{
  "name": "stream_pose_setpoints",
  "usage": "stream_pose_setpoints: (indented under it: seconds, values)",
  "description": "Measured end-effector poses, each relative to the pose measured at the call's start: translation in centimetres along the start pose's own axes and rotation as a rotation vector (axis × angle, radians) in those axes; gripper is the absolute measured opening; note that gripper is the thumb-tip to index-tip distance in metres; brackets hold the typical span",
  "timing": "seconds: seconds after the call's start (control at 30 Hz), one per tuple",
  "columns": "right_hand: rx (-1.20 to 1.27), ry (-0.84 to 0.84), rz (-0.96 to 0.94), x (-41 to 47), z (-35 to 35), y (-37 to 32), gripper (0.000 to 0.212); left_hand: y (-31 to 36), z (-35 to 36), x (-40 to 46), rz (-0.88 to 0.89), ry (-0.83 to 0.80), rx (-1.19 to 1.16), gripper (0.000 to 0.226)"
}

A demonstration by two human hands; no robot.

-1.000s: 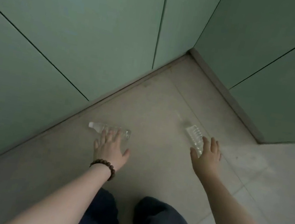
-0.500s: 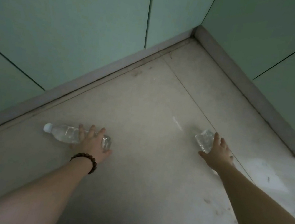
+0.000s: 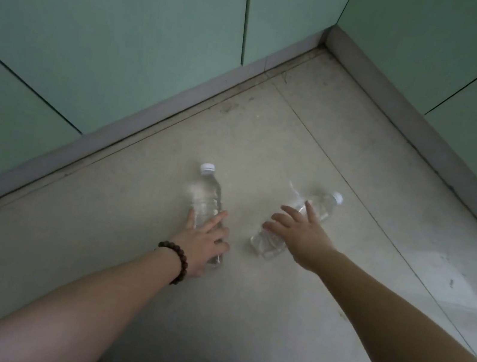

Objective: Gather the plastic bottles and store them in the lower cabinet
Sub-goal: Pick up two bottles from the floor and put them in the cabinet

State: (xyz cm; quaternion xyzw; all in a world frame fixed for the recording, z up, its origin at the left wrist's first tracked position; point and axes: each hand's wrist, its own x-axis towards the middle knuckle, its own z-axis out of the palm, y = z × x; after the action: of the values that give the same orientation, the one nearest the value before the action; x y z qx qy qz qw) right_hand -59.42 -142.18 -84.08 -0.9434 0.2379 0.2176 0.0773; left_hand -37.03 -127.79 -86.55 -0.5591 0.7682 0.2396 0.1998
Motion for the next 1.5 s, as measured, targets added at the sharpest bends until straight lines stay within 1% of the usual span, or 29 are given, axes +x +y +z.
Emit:
stream_pose_setpoints:
  seconds: [0.07, 0.13, 0.17, 0.2, 0.23, 0.3, 0.37, 0.4, 0.47, 0.53, 0.6, 0.67, 0.73, 0.8, 0.9, 1.03, 1.17, 1.27, 1.5]
  values:
    - [-0.068, -0.035, -0.074, -0.5, -0.1, -0.4, 0.070, 0.1, 0.0, 0.0, 0.021, 0.012, -0.004, 0.064]
    - [-0.058, -0.054, -0.069, -1.1, 0.0, -0.9, 0.077, 0.3, 0.0, -0.3, -0.062, 0.094, -0.140, 0.081]
    - [0.012, -0.036, -0.023, -1.4, 0.1, -1.3, 0.081, 0.5, -0.1, -0.5, -0.140, 0.179, -0.238, 0.087]
    - [0.143, 0.012, 0.069, -1.6, 0.2, -1.9, 0.084, 0.8, -0.4, -0.5, -0.239, 0.288, -0.338, 0.090]
    - [0.317, 0.087, 0.210, -1.7, 0.0, -2.5, 0.086, 1.1, -0.8, -0.3, -0.361, 0.399, -0.447, 0.093]
    - [0.660, 0.243, 0.583, -1.0, -0.4, -3.8, 0.092, 1.9, -1.7, 0.7, -0.651, 0.557, -0.729, 0.099]
    - [0.923, 0.296, 0.929, 0.4, -0.5, -4.7, 0.105, 2.5, -2.6, 1.9, -0.930, 0.599, -1.013, 0.108]
    - [1.002, 0.283, 1.038, 1.1, -0.4, -5.0, 0.112, 2.7, -2.7, 2.5, -1.022, 0.587, -1.093, 0.113]
    - [1.072, 0.252, 1.130, 2.5, -0.1, -5.5, 0.122, 3.0, -2.4, 3.6, -1.103, 0.536, -1.126, 0.119]
    - [1.078, 0.264, 1.171, 3.7, 0.5, -5.9, 0.128, 3.1, -1.7, 4.6, -1.132, 0.487, -1.072, 0.121]
    - [1.014, 0.289, 1.225, 4.6, 1.1, -6.2, 0.129, 3.2, -1.1, 5.2, -1.164, 0.483, -1.000, 0.117]
    - [0.942, 0.301, 1.263, 5.3, 1.7, -6.4, 0.122, 3.2, -0.8, 5.6, -1.199, 0.501, -0.945, 0.103]
    - [0.946, 0.310, 1.283, 5.6, 1.9, -6.1, 0.108, 3.0, -0.9, 5.6, -1.213, 0.506, -0.928, 0.086]
    - [0.980, 0.325, 1.255, 5.5, 1.9, -5.8, 0.099, 2.9, -1.0, 5.3, -1.191, 0.523, -0.936, 0.075]
    - [1.086, 0.408, 1.144, 4.5, 1.5, -6.1, 0.096, 3.1, -1.9, 4.0, -1.139, 0.615, -0.990, 0.066]
    - [1.180, 0.528, 1.030, 1.7, -2.1, -8.2, 0.096, 3.7, -6.0, 0.0, -1.120, 0.717, -1.045, 0.065]
    - [1.205, 0.559, 0.897, -2.6, -9.8, -10.6, 0.096, 4.6, -13.0, -6.4, -1.115, 0.787, -1.125, 0.066]
    - [1.190, 0.562, 0.798, -6.7, -17.0, -12.4, 0.097, 5.4, -19.3, -12.3, -1.096, 0.829, -1.127, 0.062]
    - [1.184, 0.523, 0.707, -16.0, -37.4, -15.7, 0.103, 7.9, -35.1, -28.0, -1.054, 0.822, -1.052, 0.067]
